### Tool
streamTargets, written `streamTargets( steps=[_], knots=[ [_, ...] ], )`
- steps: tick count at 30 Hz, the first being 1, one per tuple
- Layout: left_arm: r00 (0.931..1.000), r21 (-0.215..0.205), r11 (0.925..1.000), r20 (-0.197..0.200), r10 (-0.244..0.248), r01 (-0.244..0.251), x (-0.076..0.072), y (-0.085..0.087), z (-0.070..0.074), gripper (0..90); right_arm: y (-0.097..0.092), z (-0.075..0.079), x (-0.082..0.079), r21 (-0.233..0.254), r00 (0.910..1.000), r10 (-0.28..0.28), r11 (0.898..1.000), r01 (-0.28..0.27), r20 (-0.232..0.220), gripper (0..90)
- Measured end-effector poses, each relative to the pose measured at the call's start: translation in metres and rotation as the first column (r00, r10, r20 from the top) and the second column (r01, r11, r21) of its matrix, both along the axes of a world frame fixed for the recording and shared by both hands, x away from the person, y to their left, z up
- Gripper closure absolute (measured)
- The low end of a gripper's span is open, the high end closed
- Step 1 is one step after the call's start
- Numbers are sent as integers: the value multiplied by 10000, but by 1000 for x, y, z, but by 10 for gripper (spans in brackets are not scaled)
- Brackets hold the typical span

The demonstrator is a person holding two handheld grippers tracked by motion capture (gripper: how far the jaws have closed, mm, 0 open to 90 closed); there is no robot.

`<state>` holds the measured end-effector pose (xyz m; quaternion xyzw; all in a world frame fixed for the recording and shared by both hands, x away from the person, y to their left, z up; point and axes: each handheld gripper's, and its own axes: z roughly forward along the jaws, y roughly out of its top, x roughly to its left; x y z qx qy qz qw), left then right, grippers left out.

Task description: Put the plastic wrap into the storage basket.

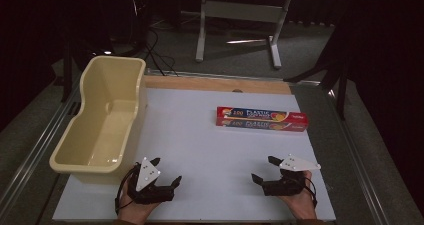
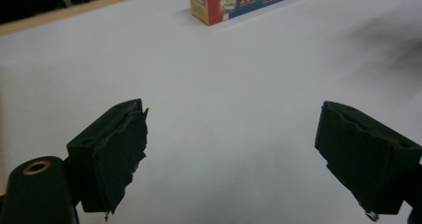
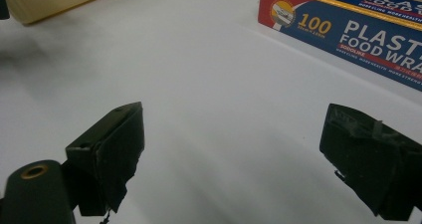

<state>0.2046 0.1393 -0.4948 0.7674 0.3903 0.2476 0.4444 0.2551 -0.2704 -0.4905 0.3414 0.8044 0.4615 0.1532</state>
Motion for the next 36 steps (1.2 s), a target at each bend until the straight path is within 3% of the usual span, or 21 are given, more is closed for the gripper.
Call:
streamTargets(
  steps=[7,14,22,27,30,36],
  knots=[
    [9995,-205,9997,281,164,-158,-2,5,4,133,-2,1,-2,112,10000,-36,9999,35,84,117],
    [9990,-227,9989,172,413,-409,-1,9,5,149,3,0,0,81,10000,-12,10000,11,91,128],
    [9994,-32,9995,118,318,-318,-5,10,4,148,6,9,6,257,9997,202,9995,-207,170,140],
    [9986,-117,9987,175,497,-495,-8,17,5,148,3,17,15,383,9997,168,9991,-175,169,145],
    [9974,26,9985,467,551,-552,-11,18,6,149,2,21,22,359,9996,166,9992,-174,223,144],
    [9974,-10,9984,439,572,-572,-11,19,7,152,-2,33,39,153,9985,28,9999,-37,554,142]
  ],
)
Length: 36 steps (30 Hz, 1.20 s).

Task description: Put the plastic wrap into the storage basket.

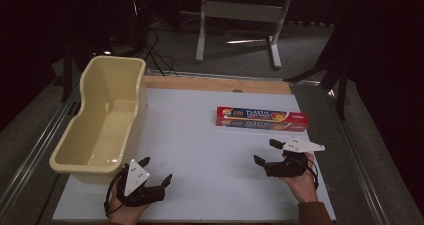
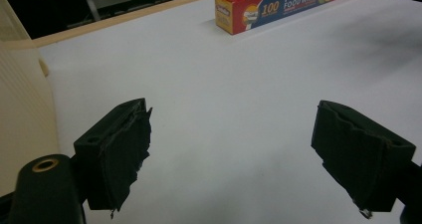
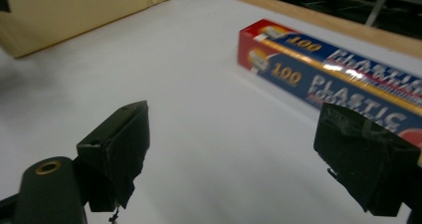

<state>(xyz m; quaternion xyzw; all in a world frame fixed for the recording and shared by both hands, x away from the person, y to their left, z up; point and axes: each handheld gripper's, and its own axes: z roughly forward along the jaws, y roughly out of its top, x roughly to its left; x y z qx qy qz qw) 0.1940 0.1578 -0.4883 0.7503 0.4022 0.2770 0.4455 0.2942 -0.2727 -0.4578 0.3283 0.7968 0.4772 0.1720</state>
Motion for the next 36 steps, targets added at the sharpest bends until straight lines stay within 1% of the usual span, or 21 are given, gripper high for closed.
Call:
streamTargets(
  steps=[4,7,12,15,17,19,20,23,26,30,32,33,36],
  knots=[
    [10000,-19,10000,-14,24,-24,0,0,0,153,-2,5,16,-277,9998,-189,9994,190,46,149],
    [10000,-83,10000,-42,53,-53,1,0,-1,154,-5,9,26,-391,9998,-198,9990,201,72,181],
    [9999,-66,9999,-34,96,-97,1,0,-1,154,-11,14,42,-358,9987,-490,9981,494,130,233],
    [9999,-89,9999,14,120,-120,1,1,-1,155,-13,13,50,-410,9984,-567,9975,570,84,275],
    [9999,-104,9998,28,149,-149,1,1,-1,156,-15,10,54,-497,9980,-635,9967,635,19,325],
    [9999,-78,9998,-38,167,-167,1,1,-2,156,-17,7,61,-619,9961,-876,9943,872,-41,371],
    [9999,-46,9999,-12,160,-160,1,1,-2,157,-19,5,63,-583,9954,-953,9938,946,-91,402],
    [9999,12,9999,-3,102,-102,1,-1,-2,159,-24,1,73,-563,9905,-1359,9893,1345,-230,460],
    [9999,11,10000,-34,95,-95,1,-2,-3,159,-27,0,82,-595,9859,-1651,9848,1632,-289,509],
    [9999,-6,9999,-65,109,-109,2,-2,-3,160,-32,1,100,-672,9760,-2152,9748,2126,-335,552],
    [9999,-7,9999,-17,139,-139,2,-1,-2,160,-34,1,111,-761,9681,-2469,9670,2433,-420,550],
    [9999,-54,9999,-1,137,-137,1,0,-2,161,-35,0,116,-826,9623,-2673,9613,2628,-493,554],
    [9999,-99,9998,-4,161,-161,2,1,-2,162,-38,0,129,-889,9485,-3121,9476,3067,-547,594]
  ],
)
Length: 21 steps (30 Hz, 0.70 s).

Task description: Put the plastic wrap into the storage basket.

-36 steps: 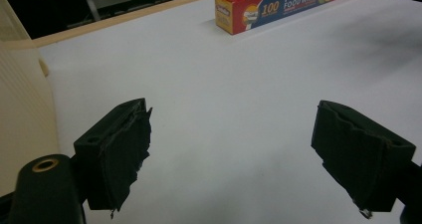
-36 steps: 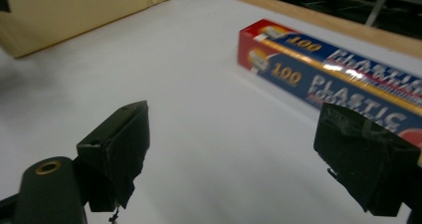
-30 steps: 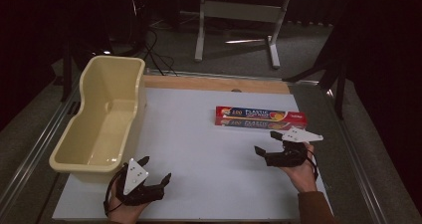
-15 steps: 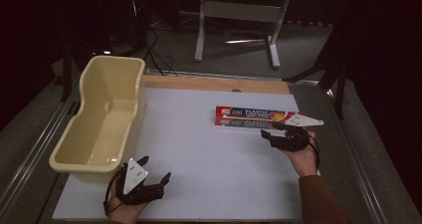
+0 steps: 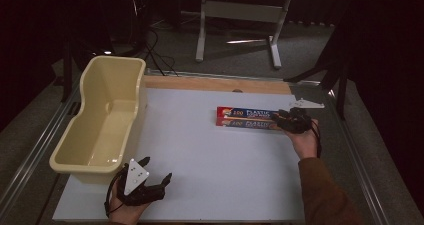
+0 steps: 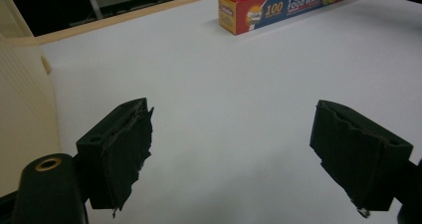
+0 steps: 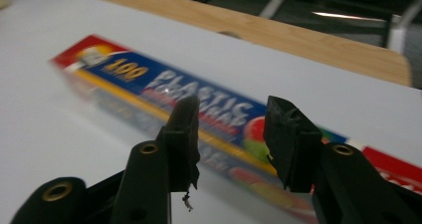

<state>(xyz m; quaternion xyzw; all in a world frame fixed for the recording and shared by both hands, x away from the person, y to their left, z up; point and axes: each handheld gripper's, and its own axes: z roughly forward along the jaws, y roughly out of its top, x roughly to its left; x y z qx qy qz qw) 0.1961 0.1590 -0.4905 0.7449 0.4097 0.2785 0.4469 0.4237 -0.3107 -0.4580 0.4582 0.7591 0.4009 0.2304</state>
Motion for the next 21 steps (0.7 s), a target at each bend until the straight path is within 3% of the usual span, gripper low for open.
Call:
streamTargets(
  steps=[3,7,12,15,21],
  knots=[
    [10000,-32,10000,-34,-1,1,1,-1,0,164,-3,-6,13,376,9997,-45,9993,54,-223,749],
    [10000,-52,10000,-17,-61,61,1,-2,0,168,-3,-18,28,28,9985,-362,9993,363,-409,876],
    [10000,-142,9999,-57,-41,40,3,0,-1,171,-4,-22,45,-84,9948,-777,9970,773,-657,895],
    [9999,-133,9999,-105,-66,65,3,0,-2,171,-1,-23,57,-571,9914,-1056,9932,1014,-773,896],
    [10000,-232,9997,-10,-7,7,2,4,0,171,-1,-29,76,-1206,9739,-1869,9778,1716,-1290,898]
  ],
)
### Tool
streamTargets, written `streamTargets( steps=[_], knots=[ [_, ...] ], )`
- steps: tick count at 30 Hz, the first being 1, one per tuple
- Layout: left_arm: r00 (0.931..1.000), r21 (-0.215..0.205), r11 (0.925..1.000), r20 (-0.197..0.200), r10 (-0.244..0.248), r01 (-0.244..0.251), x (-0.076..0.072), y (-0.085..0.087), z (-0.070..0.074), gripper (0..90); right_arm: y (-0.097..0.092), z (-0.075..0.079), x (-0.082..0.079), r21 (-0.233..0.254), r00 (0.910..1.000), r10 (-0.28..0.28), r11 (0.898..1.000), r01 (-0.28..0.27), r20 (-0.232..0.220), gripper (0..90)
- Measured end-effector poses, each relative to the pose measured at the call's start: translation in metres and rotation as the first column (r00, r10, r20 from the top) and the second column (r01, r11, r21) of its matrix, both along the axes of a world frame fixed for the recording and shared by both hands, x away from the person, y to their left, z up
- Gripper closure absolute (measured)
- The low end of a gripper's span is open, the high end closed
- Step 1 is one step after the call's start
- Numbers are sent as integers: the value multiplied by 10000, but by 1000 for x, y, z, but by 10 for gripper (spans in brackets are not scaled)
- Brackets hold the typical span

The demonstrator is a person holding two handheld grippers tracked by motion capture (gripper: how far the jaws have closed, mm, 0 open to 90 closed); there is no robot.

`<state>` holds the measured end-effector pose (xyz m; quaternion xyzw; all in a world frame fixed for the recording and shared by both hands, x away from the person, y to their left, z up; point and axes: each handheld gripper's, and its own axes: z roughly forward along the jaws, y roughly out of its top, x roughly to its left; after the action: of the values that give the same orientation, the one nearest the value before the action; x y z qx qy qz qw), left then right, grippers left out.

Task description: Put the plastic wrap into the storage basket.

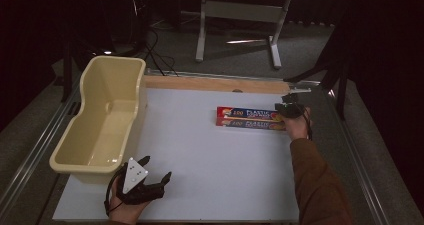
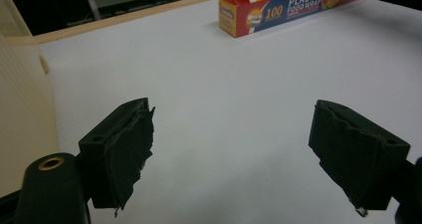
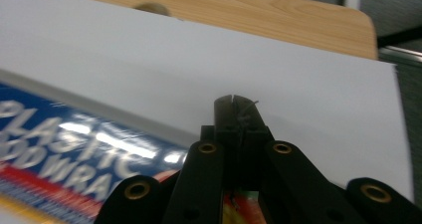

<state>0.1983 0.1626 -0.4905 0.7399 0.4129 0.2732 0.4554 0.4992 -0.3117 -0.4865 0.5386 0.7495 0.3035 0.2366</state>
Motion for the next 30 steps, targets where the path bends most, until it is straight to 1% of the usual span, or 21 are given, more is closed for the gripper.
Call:
streamTargets(
  steps=[1,2,3,5,6,7,9,12,13,14,16,17,18,20,21,23,24,25,28,29,30],
  knots=[
    [10000,-67,10000,9,32,-32,0,1,0,171,-1,-1,2,-104,9997,-150,9998,148,-168,898],
    [10000,-59,10000,-6,40,-40,0,2,0,171,-4,-3,5,-146,9984,-350,9993,344,-452,898],
    [10000,-63,10000,-9,43,-43,0,2,0,171,-7,-3,7,-3,9968,-507,9987,508,-626,898],
    [10000,-86,10000,-5,49,-49,0,2,0,172,-11,-2,10,20,9930,-677,9977,683,-972,899],
    [10000,-81,10000,0,48,-48,0,2,0,172,-11,-1,12,24,9911,-669,9977,676,-1152,900],
    [10000,-98,9999,4,53,-53,-1,1,0,172,-10,0,13,-113,9894,-663,9978,654,-1294,900],
    [10000,-96,9999,13,41,-40,-1,1,0,172,-9,2,14,-216,9866,-643,9979,617,-1498,900],
    [10000,-109,9999,82,45,-44,-2,1,1,172,-10,5,10,-354,9769,-474,9985,409,-2084,900],
    [9999,-126,9999,89,66,-65,-2,1,1,173,-11,6,8,-254,9724,-469,9988,422,-2286,900],
    [9999,-145,9999,90,85,-83,-2,2,1,173,-13,7,4,-183,9679,-418,9991,384,-2479,900],
    [9999,-184,9998,97,128,-126,-2,2,1,175,-14,8,-4,-198,9650,-259,9996,215,-2609,900],
    [9999,-201,9997,96,125,-123,-2,2,1,175,-14,8,-11,-256,9624,-139,9996,72,-2713,900],
    [9998,-216,9997,120,132,-129,-2,2,1,177,-15,9,-15,-275,9621,-61,9996,-15,-2728,900],
    [9998,-268,9996,154,138,-134,-2,2,2,179,-17,9,-27,-97,9596,71,9999,-103,-2812,900],
    [9998,-240,9997,154,107,-103,-2,1,2,179,-18,9,-34,55,9569,173,9999,-164,-2899,900],
    [9998,-253,9997,161,70,-66,-2,0,2,180,-21,9,-46,450,9467,377,9987,-246,-3199,900],
    [9999,-237,9997,162,38,-34,-2,-1,2,180,-22,9,-52,607,9396,555,9975,-372,-3377,900],
    [9999,-217,9998,170,29,-25,-2,-1,2,180,-21,9,-60,621,9339,808,9961,-630,-3482,900],
    [9998,-200,9998,173,-23,26,-2,-3,2,180,-19,8,-80,835,9240,1339,9903,-1111,-3581,900],
    [9998,-206,9998,176,-29,33,-2,-3,2,181,-18,8,-87,1020,9192,1600,9860,-1317,-3599,900],
    [9998,-204,9998,182,-36,39,-2,-3,2,181,-18,7,-94,1141,9165,1815,9821,-1501,-3564,900]
  ],
)
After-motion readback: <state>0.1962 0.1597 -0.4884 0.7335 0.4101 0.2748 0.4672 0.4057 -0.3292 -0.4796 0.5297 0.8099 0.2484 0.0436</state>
